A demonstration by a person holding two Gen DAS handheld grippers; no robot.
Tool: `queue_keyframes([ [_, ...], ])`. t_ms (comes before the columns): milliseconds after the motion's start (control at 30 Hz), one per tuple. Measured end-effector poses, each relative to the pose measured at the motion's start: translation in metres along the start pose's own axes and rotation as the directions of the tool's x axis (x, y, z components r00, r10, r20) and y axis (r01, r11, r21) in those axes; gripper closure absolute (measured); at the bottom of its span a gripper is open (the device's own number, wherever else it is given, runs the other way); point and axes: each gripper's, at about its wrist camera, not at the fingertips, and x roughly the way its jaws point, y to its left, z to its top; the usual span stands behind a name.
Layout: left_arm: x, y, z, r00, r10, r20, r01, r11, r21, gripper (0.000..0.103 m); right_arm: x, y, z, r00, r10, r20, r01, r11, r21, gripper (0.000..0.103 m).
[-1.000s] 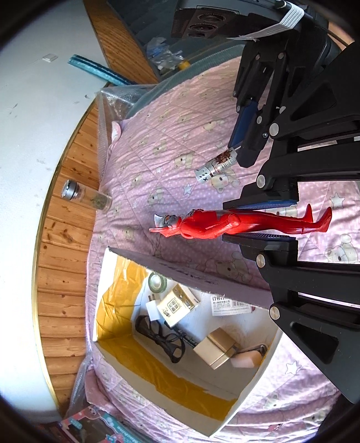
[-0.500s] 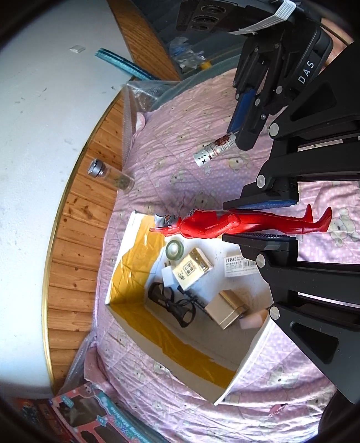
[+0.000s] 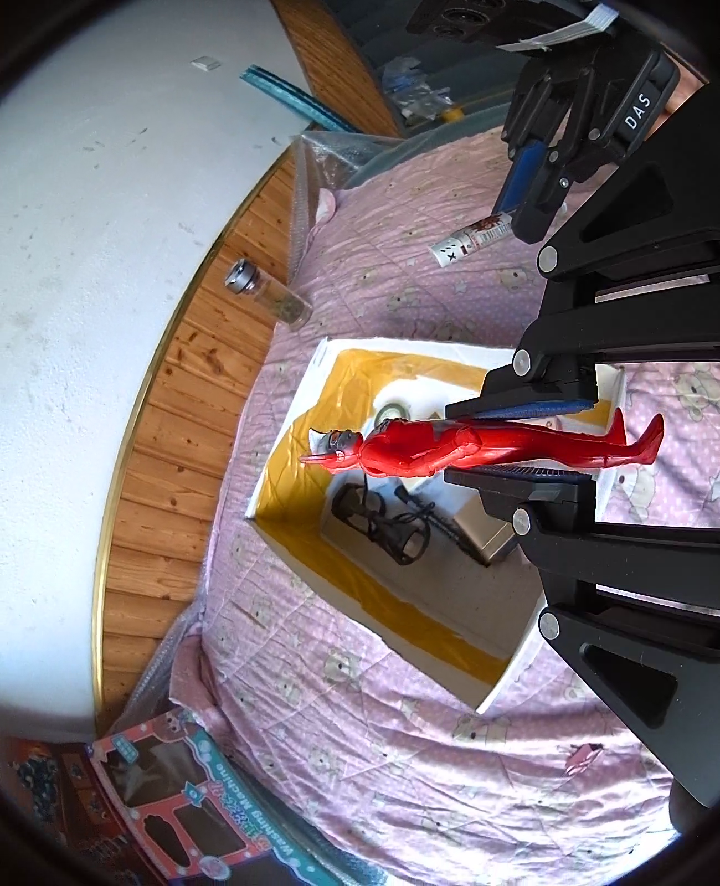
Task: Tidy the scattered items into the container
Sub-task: 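Carry the red figure in the left tool and lighter in the right over the box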
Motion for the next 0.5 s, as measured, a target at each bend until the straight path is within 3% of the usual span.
queue_keyframes([
  [267, 0.001, 0.019, 0.022, 0.999, 0.047, 0.006, -0.047, 0.998, 0.042, 0.088, 0.013, 0.023, 0.016, 0.999, 0.032, 0.001, -0.032, 0.999, -0.031, 0.083],
  [500, 0.019, 0.028, 0.031, 0.996, 0.077, -0.044, -0.072, 0.992, 0.108, 0.088, 0.03, 0.037, 0.027, 0.999, 0.046, -0.007, -0.046, 0.997, -0.054, 0.083],
])
